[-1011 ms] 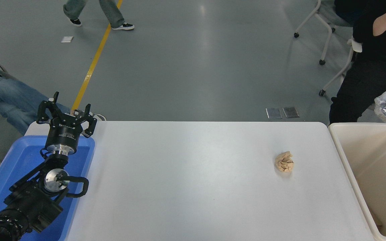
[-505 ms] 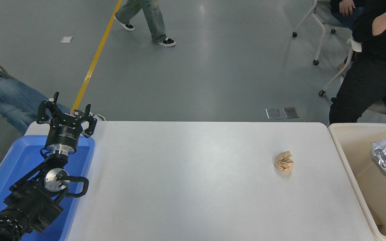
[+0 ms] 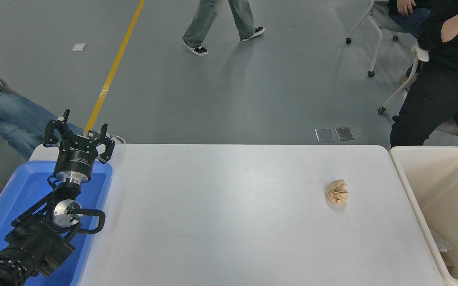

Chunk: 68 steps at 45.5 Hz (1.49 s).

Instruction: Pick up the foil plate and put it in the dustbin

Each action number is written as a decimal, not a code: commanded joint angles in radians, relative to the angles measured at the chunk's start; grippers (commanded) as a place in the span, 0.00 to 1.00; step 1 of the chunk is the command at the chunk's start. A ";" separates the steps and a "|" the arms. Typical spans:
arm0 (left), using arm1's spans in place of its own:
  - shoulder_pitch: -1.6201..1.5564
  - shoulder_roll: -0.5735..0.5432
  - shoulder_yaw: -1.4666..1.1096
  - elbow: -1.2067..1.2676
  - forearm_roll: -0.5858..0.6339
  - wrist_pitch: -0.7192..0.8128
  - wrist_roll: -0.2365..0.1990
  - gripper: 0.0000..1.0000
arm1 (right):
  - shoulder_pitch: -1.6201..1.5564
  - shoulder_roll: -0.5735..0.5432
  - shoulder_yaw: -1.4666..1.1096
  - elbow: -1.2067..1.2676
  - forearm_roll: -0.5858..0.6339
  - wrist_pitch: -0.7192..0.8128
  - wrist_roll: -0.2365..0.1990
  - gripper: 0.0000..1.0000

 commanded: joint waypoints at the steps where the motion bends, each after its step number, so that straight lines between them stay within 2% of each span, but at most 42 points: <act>1: 0.000 0.000 0.000 0.000 0.000 0.000 0.000 0.99 | 0.375 -0.089 -0.217 0.257 -0.003 0.044 0.005 1.00; 8: 0.000 0.000 0.001 0.000 0.000 0.000 0.000 0.99 | 0.652 -0.079 -0.311 0.410 -0.016 0.165 0.003 1.00; 22: 0.000 0.000 0.001 0.000 0.000 0.000 0.000 0.99 | 0.908 0.173 -0.443 0.465 -0.064 0.432 -0.003 1.00; 26: 0.000 0.000 0.001 0.000 0.000 0.000 0.000 0.99 | 0.974 0.193 -0.468 0.557 -0.064 0.469 -0.001 1.00; 39: 0.000 0.000 0.001 0.000 0.000 0.000 0.000 0.99 | 1.227 0.179 -0.538 0.925 -0.092 0.641 -0.003 1.00; 47: 0.000 0.000 0.001 0.000 0.000 0.000 0.000 0.99 | 1.353 0.104 -0.575 1.068 -0.096 0.708 -0.003 1.00; 52: 0.000 0.000 0.001 0.000 0.000 0.000 0.000 0.99 | 1.431 0.058 -0.592 1.167 -0.144 0.758 -0.003 1.00; 59: 0.000 0.000 0.001 0.000 0.000 0.000 0.000 0.99 | 1.500 0.014 -0.612 1.270 -0.199 0.768 -0.003 1.00; 68: 0.000 0.000 0.001 0.000 0.000 0.000 0.000 0.99 | 1.560 -0.005 -0.613 1.315 -0.204 0.791 -0.004 1.00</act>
